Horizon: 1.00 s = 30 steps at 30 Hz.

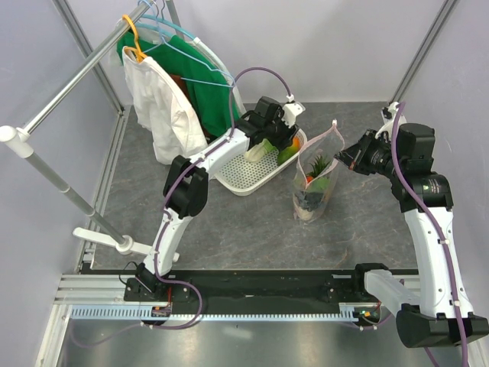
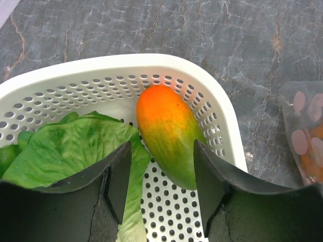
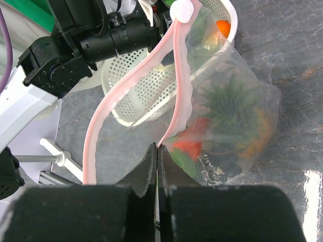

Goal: Place the food in the zip-top bag and seal the zipper
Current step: Pick up the fake fruit from the bin.

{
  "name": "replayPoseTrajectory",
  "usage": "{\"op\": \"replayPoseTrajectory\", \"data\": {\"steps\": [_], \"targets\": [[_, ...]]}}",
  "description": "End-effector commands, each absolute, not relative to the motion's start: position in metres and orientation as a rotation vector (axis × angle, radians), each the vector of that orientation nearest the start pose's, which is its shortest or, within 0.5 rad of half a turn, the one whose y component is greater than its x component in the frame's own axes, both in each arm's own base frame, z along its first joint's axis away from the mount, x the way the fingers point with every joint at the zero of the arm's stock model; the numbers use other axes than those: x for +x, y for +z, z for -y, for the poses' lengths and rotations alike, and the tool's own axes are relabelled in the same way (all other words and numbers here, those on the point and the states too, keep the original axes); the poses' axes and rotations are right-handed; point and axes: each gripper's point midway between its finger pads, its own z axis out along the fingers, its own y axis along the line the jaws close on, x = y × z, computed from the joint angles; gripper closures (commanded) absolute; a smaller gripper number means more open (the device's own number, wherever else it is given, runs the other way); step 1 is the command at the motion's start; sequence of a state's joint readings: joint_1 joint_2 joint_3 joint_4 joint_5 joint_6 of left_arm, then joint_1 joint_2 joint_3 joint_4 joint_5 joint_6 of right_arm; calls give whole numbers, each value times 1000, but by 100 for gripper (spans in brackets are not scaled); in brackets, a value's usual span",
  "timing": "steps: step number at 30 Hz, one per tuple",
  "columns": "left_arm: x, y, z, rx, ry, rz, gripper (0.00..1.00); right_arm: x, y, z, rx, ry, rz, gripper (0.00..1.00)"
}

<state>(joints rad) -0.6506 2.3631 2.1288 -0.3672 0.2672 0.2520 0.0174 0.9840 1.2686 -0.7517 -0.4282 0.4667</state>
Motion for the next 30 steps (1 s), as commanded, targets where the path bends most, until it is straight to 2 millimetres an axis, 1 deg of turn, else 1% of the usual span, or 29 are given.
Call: {"op": "replayPoseTrajectory", "data": {"steps": [1, 4, 6, 7, 9, 15, 16, 19, 21, 22, 24, 26, 28, 29, 30], "targets": [[495, 137, 426, 1070, -535, -1861, 42, 282, 346, -92, 168, 719, -1990, 100], [496, 130, 429, 1065, -541, -1869, 42, 282, 346, -92, 170, 718, -1991, 100], [499, 130, 431, 1061, -532, -1868, 42, 282, 346, -93, 166, 721, -1993, 100], [500, 124, 431, 1062, -528, -1877, 42, 283, 345, -93, 169, 721, -1994, 100], [501, 121, 431, 1057, -523, -1884, 41, 282, 346, -92, 167, 720, -1991, 100], [500, 94, 427, 1066, -504, -1942, 33, 283, 344, -93, 164, 719, -1996, 100], [501, 88, 426, 1068, -496, -1951, 30, 283, 344, -92, 168, 719, -1998, 100], [503, 77, 420, 1071, -452, -1979, 25, 284, 345, -92, 164, 717, -1995, 100], [505, 66, 413, 1066, -420, -2015, 22, 284, 345, -93, 162, 718, -1997, 100], [505, 66, 413, 1064, -415, -2021, 21, 284, 344, -93, 162, 720, -1999, 100], [505, 58, 409, 1075, -399, -2042, 20, 284, 343, -93, 165, 721, -2002, 100], [505, 57, 407, 1082, -395, -2045, 20, 284, 344, -92, 165, 717, -1998, 100], [504, 61, 408, 1081, -399, -2042, 25, 285, 343, -93, 164, 723, -2002, 100], [503, 65, 409, 1083, -414, -2036, 28, 285, 343, -93, 163, 720, -2000, 100], [502, 80, 411, 1078, -428, -2012, 33, 285, 343, -93, 164, 721, -2001, 100]]}}
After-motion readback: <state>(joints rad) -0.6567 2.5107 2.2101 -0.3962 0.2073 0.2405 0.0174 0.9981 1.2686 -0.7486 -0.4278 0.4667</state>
